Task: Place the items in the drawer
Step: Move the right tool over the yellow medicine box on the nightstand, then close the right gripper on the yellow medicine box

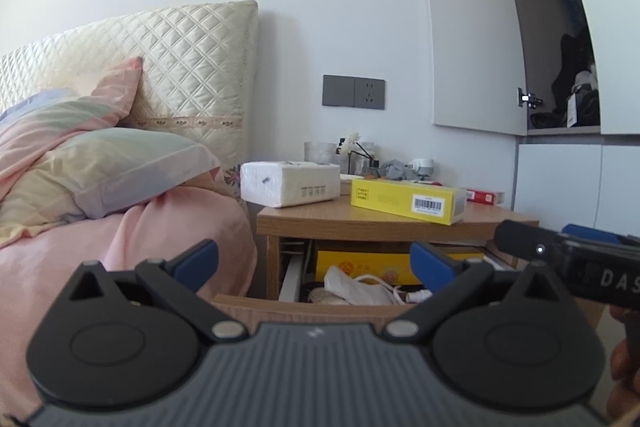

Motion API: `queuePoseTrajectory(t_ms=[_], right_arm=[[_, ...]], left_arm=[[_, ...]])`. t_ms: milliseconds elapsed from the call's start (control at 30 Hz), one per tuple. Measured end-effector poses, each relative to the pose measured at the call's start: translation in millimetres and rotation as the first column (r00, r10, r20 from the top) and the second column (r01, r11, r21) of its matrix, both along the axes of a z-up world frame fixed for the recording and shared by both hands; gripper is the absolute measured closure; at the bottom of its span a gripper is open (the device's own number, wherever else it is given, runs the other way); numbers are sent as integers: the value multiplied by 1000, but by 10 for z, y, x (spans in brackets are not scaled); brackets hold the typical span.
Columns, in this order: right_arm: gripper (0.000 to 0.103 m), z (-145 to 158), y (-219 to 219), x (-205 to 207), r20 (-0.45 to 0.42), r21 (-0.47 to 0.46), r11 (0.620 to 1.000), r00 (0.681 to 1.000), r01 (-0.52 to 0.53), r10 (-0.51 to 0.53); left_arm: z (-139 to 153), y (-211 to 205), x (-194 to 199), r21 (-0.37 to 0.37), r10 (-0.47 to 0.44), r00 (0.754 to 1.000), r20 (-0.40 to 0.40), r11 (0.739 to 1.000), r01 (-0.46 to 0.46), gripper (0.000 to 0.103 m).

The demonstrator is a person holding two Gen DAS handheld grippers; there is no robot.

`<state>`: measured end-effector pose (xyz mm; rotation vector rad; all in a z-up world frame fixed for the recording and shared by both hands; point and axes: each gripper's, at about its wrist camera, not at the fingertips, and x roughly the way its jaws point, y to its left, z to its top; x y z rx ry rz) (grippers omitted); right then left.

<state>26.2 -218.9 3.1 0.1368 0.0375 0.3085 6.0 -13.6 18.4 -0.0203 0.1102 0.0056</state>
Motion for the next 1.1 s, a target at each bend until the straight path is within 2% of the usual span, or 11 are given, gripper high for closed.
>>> queuePoseTrajectory(t_ms=[267,500,700,767,833,967,1033,1100], right_arm=[[5,165,-110,127,-15,11,998,998,-61,61],[5,590,-213,560,-65,-23,987,986,-157,156],[5,939,-131,1014,-88,-133,971,978,-198,188],[5,1028,-111,1256,-131,-138,967,972,-212,195],[5,1093,-65,1564,-198,-151,953,953,-261,230],[5,1085,23,2236,-379,-164,928,890,-335,255],[5,1007,92,2479,-427,-223,914,877,-340,222],[6,937,178,2653,-446,-305,895,879,-325,168]], left_arm=[[85,90,-70,-11,-8,1000,-13,1000,8,0],[97,85,-97,-11,-31,999,-15,999,31,0],[56,65,-63,2,-37,999,-30,999,37,0],[40,54,-58,7,-48,998,-33,999,48,0],[24,33,-72,13,-64,998,-30,998,64,0],[6,-20,-103,30,-93,995,-25,995,94,0],[0,-34,-109,36,-105,994,-22,994,106,0],[-8,-50,-101,36,-110,994,-22,993,110,0]])
